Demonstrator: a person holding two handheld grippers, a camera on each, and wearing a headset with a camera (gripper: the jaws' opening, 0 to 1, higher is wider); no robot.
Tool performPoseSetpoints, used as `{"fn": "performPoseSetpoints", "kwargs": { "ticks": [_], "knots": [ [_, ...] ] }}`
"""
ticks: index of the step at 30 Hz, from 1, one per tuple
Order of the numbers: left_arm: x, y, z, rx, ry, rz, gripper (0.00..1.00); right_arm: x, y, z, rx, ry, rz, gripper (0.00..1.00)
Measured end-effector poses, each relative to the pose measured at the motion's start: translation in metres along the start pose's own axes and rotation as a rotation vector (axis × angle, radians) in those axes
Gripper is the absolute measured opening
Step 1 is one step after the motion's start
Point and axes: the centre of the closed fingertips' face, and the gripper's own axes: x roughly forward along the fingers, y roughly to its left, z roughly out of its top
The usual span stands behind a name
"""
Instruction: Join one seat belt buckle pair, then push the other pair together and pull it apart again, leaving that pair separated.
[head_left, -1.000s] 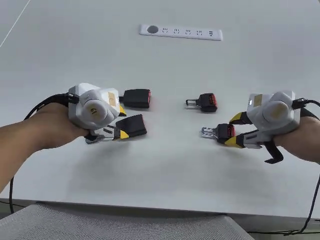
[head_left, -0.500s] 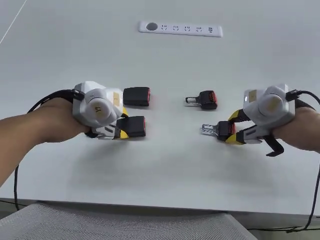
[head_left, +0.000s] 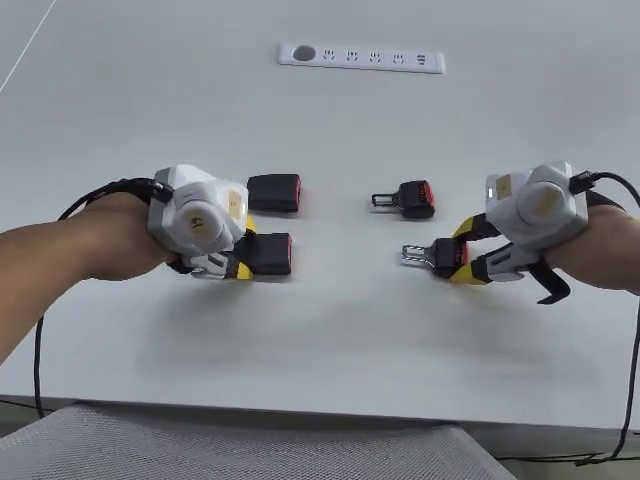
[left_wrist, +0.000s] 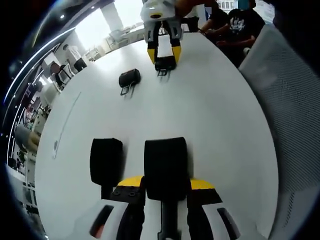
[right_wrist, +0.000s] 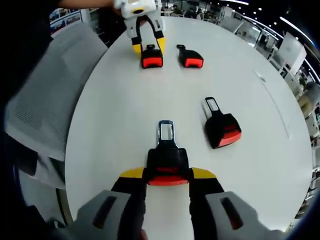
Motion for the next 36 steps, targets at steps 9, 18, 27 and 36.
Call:
{"fn": "performPoseSetpoints", "kwargs": {
  "ticks": [9, 18, 27, 36],
  "knots": [
    [-0.0008, 0.0003, 0.0004, -0.023, -0.022, -0.012, 0.32, 0.0005, 0.0001, -0.0007, -0.01, 0.012, 0.011, 0.33],
    [-0.0012, 0.0004, 0.0006, -0.016, -0.034, -0.012, 0.32, 0.0004, 0.0006, -0.0005, -0.011, 0.018, 0.015, 0.33],
    [-0.0012, 0.0004, 0.0001, -0.021, -0.035, -0.016, 0.32, 0.001, 0.001, -0.0003, -0.012, 0.025, 0.02, 0.33],
    [-0.0007, 0.0005, -0.0005, -0.025, -0.029, -0.014, 0.32, 0.0035, 0.0016, -0.0009, -0.024, 0.043, 0.028, 0.33]
  ]
}}
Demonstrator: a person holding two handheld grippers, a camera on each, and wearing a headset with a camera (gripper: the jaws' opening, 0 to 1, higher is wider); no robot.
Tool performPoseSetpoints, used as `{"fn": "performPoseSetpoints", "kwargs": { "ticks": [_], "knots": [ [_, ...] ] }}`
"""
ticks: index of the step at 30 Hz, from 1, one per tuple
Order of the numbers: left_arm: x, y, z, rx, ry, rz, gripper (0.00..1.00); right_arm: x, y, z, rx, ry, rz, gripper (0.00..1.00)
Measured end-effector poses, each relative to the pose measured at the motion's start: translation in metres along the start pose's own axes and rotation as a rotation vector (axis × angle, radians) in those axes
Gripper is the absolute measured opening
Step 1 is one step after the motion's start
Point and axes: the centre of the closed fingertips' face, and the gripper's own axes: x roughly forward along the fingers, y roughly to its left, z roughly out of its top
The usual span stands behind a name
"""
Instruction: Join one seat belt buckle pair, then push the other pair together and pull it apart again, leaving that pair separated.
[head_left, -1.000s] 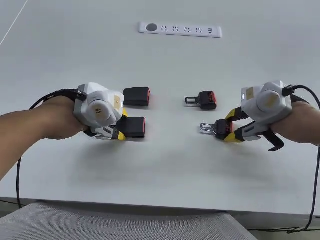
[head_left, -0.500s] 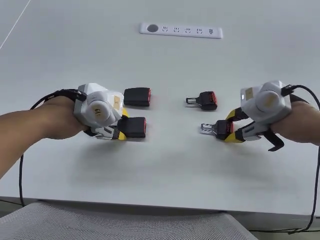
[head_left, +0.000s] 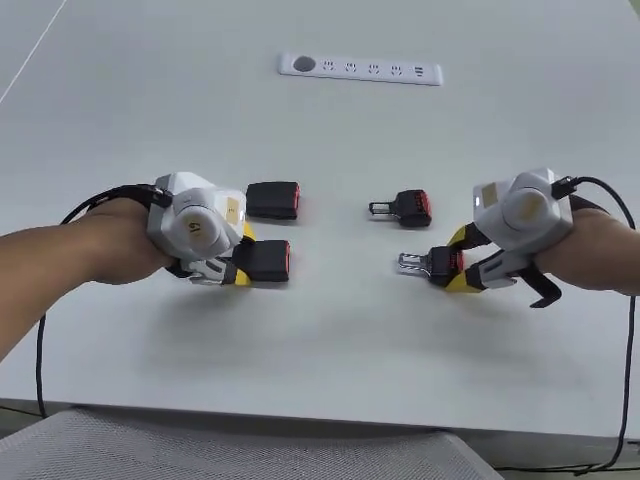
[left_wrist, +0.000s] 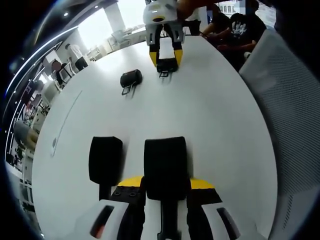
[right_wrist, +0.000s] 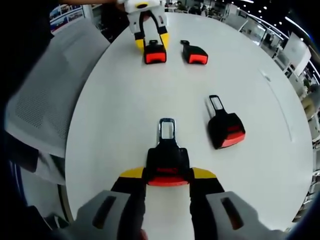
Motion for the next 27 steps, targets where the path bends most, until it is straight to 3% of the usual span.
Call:
{"fn": "performPoseSetpoints", "kwargs": {
  "ticks": [15, 27],
  "knots": [
    [0.0009, 0.0007, -0.0008, -0.003, 0.002, -0.002, 0.32, 0.0018, 0.0003, -0.0016, -0.011, 0.02, 0.015, 0.34],
    [0.0008, -0.0001, -0.0005, -0.013, 0.004, -0.01, 0.32, 0.0008, -0.0009, -0.0012, 0.015, 0.002, -0.003, 0.34]
  ]
}}
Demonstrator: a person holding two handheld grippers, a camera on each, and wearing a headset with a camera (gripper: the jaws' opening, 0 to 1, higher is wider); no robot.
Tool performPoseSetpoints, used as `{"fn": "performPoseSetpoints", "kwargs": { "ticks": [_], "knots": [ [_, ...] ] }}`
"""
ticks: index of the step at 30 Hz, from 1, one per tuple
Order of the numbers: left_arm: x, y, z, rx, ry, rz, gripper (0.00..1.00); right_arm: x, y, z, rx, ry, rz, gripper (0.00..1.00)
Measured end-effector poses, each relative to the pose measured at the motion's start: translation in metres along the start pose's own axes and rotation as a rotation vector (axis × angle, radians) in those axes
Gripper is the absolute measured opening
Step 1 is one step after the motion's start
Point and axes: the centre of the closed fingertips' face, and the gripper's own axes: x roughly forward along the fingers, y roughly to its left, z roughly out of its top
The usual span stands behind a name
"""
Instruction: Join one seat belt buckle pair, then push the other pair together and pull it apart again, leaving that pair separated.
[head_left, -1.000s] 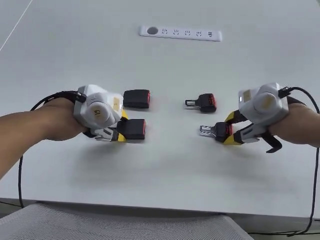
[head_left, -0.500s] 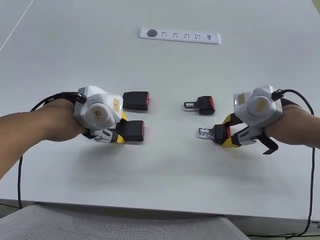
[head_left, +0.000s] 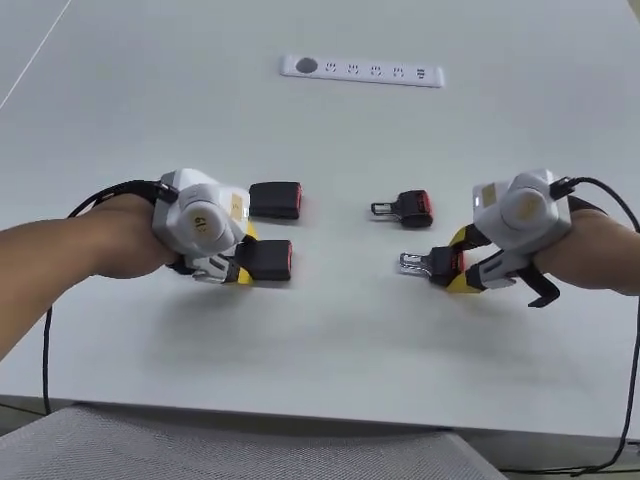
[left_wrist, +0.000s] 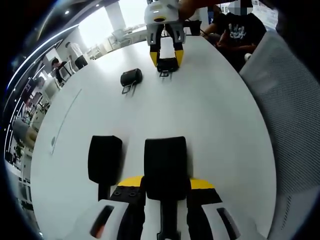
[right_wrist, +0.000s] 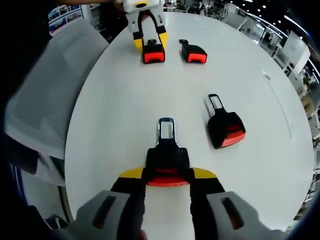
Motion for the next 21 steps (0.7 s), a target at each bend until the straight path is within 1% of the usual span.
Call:
{"fn": "performPoseSetpoints", "kwargs": {
  "ticks": [8, 12, 17, 21],
  "knots": [
    [0.0, 0.0, 0.0, 0.0, 0.001, 0.0, 0.32, 0.001, 0.0, 0.004, 0.0, 0.001, -0.009, 0.34],
    [0.0, 0.0, 0.0, -0.002, 0.002, -0.002, 0.32, 0.004, 0.002, 0.01, 0.006, -0.013, -0.011, 0.34],
    [0.0, 0.0, 0.0, -0.004, 0.001, -0.003, 0.32, 0.007, 0.007, 0.018, -0.001, -0.017, -0.008, 0.34],
    [-0.001, 0.0, 0.0, -0.003, 0.001, -0.004, 0.32, 0.012, 0.011, 0.029, -0.011, -0.029, -0.003, 0.34]
  ]
}}
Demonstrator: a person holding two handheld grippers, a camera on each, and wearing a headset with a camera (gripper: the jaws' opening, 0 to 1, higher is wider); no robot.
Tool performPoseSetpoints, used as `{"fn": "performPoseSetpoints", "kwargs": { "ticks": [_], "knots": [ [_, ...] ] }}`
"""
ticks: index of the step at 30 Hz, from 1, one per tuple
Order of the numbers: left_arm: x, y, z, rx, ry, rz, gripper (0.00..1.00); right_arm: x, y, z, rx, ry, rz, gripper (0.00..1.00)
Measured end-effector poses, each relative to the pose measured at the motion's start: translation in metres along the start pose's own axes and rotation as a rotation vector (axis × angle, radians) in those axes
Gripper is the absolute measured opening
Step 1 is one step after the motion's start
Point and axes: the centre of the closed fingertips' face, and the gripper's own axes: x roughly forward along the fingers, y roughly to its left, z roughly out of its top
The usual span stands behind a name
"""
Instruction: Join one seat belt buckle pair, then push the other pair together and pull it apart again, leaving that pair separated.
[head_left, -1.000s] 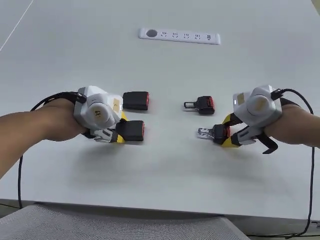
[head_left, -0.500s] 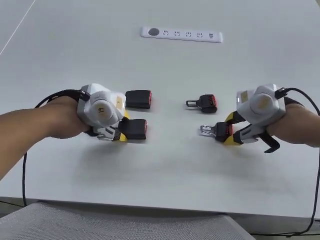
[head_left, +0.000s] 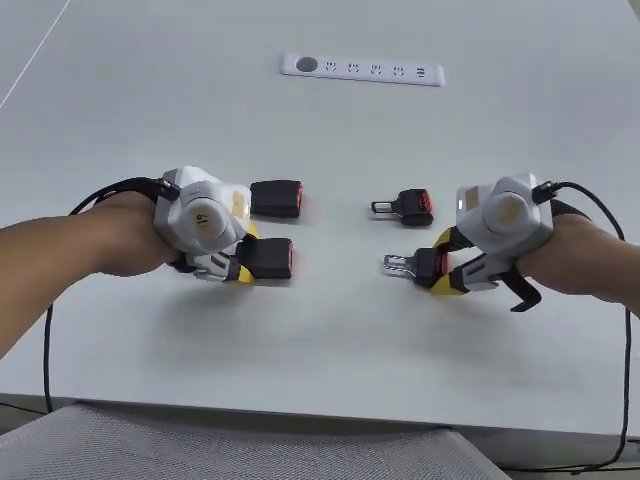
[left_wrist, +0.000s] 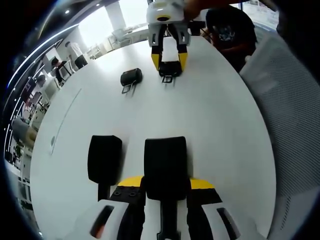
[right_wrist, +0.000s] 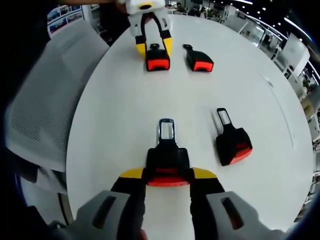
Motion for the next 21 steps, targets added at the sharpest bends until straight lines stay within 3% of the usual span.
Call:
{"fn": "performPoseSetpoints", "kwargs": {
  "ticks": [21],
  "knots": [
    [0.0, 0.0, 0.001, 0.001, 0.002, 0.001, 0.32, 0.026, 0.005, 0.051, -0.012, -0.079, 0.003, 0.34]
  ]
}}
